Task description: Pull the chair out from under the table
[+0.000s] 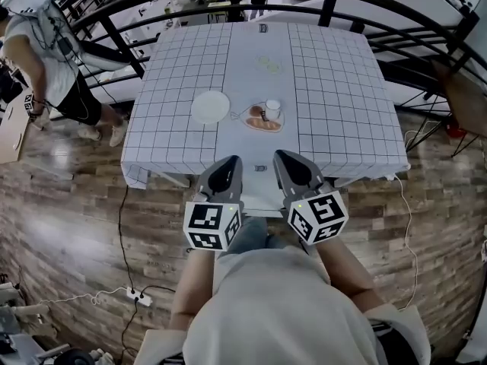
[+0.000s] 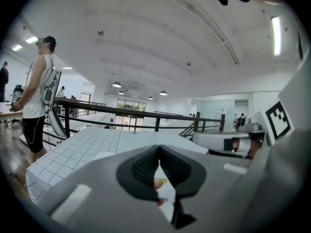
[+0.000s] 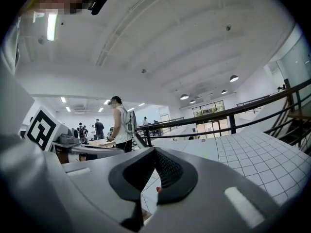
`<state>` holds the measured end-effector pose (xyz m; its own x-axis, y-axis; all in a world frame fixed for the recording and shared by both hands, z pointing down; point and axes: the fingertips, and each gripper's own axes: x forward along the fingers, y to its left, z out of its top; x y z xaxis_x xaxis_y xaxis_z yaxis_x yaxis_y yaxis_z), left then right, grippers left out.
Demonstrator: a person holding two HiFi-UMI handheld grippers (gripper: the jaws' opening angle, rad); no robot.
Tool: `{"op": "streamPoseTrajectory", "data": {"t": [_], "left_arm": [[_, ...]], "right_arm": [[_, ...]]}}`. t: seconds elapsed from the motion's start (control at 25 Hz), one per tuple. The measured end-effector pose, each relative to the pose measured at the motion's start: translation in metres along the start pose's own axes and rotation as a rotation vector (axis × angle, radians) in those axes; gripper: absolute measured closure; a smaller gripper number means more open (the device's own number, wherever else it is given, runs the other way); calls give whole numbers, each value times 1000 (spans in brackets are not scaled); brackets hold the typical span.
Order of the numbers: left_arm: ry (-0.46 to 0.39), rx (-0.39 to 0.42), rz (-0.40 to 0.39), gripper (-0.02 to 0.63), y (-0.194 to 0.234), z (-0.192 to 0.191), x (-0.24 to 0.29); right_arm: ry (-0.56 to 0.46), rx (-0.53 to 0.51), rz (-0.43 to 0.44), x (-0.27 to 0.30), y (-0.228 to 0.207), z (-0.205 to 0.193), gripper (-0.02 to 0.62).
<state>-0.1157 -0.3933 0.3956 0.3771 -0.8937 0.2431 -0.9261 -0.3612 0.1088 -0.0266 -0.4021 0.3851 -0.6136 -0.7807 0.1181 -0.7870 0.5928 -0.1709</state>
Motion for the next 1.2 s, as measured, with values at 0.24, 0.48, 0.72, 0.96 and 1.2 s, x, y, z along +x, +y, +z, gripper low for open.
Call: {"op": "streamPoseTrajectory", "data": {"t": [0.24,0.48,0.72,0.96,1.2], "left_arm": [[-5,0,-11,595,-2,1,5],[-12,-3,-1,595,4,-1,7],[-4,-10,8,595,8,-5,7],[4,-23,6,595,10,-11,4],[20,-17,-14,595,6,-19,3]], "right_arm": [[4,-3,-10,1,-3,-3,597],[10,-19,-14,2,-4,-6,597],[31,-20,-16,4,-6,-15,598],[46,-23,-9,5,-1,-21,597],[63,-23,-4,2,-1,-25,597]]}}
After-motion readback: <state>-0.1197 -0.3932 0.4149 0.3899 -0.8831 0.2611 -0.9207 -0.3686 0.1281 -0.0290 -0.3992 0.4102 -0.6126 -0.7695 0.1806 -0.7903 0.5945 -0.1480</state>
